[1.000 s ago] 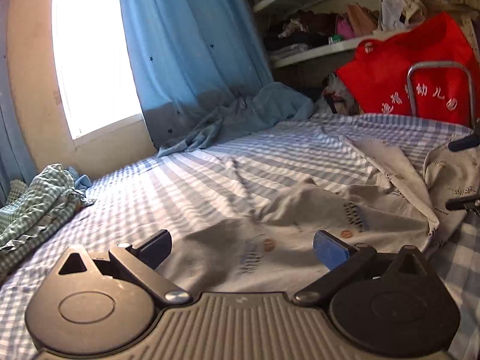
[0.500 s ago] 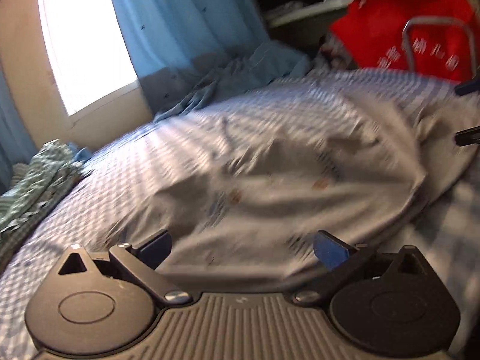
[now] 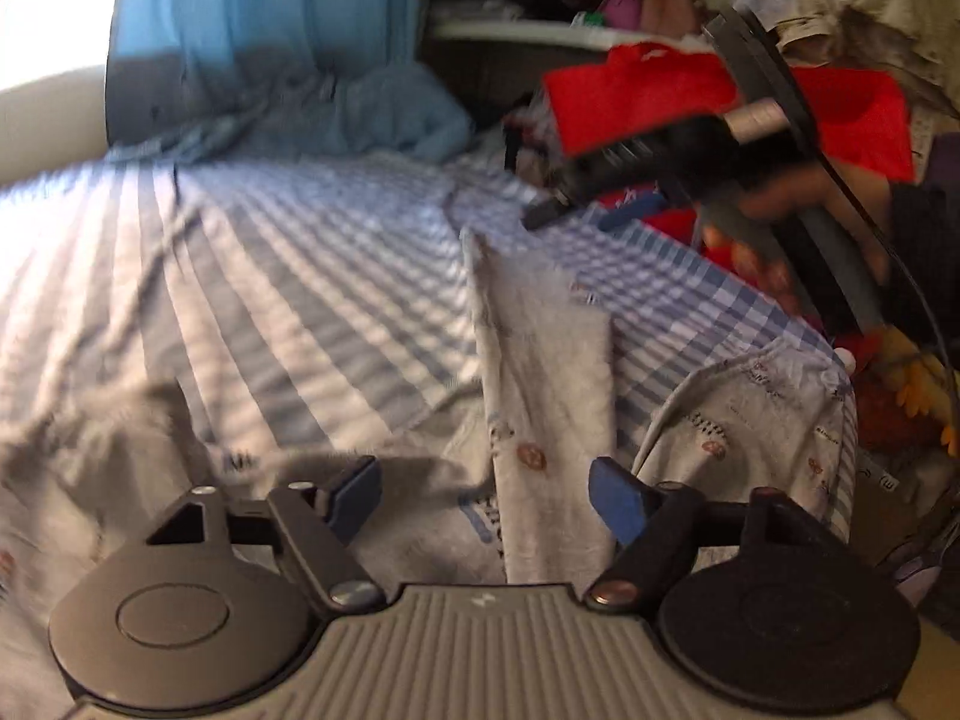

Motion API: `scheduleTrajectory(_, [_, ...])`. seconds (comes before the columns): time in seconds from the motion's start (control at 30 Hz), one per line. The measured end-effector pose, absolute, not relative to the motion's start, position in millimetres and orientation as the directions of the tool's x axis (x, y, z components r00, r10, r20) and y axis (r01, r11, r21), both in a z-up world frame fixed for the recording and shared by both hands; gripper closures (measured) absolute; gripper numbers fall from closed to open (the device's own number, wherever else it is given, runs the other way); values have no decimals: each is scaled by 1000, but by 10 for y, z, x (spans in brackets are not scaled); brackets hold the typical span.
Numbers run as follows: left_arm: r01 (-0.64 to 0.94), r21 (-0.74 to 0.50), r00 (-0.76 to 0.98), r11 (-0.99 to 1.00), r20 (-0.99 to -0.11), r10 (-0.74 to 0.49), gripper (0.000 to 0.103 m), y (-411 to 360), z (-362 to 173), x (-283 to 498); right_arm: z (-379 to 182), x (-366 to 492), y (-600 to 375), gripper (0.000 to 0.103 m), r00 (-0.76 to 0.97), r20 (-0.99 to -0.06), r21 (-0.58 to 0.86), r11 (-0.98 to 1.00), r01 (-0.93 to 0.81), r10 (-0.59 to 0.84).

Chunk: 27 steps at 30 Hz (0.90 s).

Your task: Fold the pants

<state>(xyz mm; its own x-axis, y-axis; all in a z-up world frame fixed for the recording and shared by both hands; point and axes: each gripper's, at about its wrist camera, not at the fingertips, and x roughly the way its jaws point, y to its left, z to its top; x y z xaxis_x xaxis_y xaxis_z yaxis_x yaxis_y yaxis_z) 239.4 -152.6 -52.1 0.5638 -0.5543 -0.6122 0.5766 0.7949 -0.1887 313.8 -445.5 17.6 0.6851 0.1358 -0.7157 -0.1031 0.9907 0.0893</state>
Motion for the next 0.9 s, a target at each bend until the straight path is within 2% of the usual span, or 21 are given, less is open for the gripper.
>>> scheduleTrajectory(0.1, [572, -233, 515, 786, -644, -566, 47, -1485, -644, 2479, 80, 3579, -4350, 25, 645, -758, 70, 995, -76, 103])
scheduleTrajectory(0.17, [572, -255, 495, 779, -651, -576, 50, -1432, -664, 2515, 3, 3831, -4294, 26, 631, -772, 45, 997, -60, 73])
scheduleTrajectory(0.23, [571, -271, 481, 775, -654, -584, 58, -1409, -668, 2535, -75, 4002, -4242, 28, 626, -779, 19, 999, -49, 45])
scheduleTrajectory(0.33, [564, -279, 462, 777, -673, -577, 60, -1432, -676, 2596, -221, 4246, -4235, 32, 599, -801, -6, 1000, 2, -6])
scheduleTrajectory(0.47, [561, -299, 443, 772, -679, -585, 62, -1452, -645, 2618, -375, 4397, -4239, 43, 548, -836, -5, 998, 60, -37])
scheduleTrajectory(0.5, [561, -304, 437, 770, -682, -587, 71, -1462, -635, 2622, -394, 4401, -4223, 49, 542, -839, -22, 998, 54, -48])
scheduleTrajectory(0.53, [561, -309, 428, 768, -686, -588, 90, -1468, -625, 2631, -414, 4403, -4211, 56, 537, -841, -38, 998, 51, -59])
scheduleTrajectory(0.6, [547, -323, 421, 772, -691, -587, 99, -1475, -610, 2653, -436, 4402, -4225, 96, 535, -842, -38, 997, 61, -65])
scheduleTrajectory(0.67, [540, -319, 426, 779, -694, -580, 103, -1480, -577, 2645, -427, 4380, -4267, 103, 548, -835, -9, 998, 67, -44])
scheduleTrajectory(0.9, [594, -222, 484, 773, -669, -564, 103, -1536, -329, 2433, 31, 3914, -4576, 103, 671, -741, 69, 993, 100, -16])
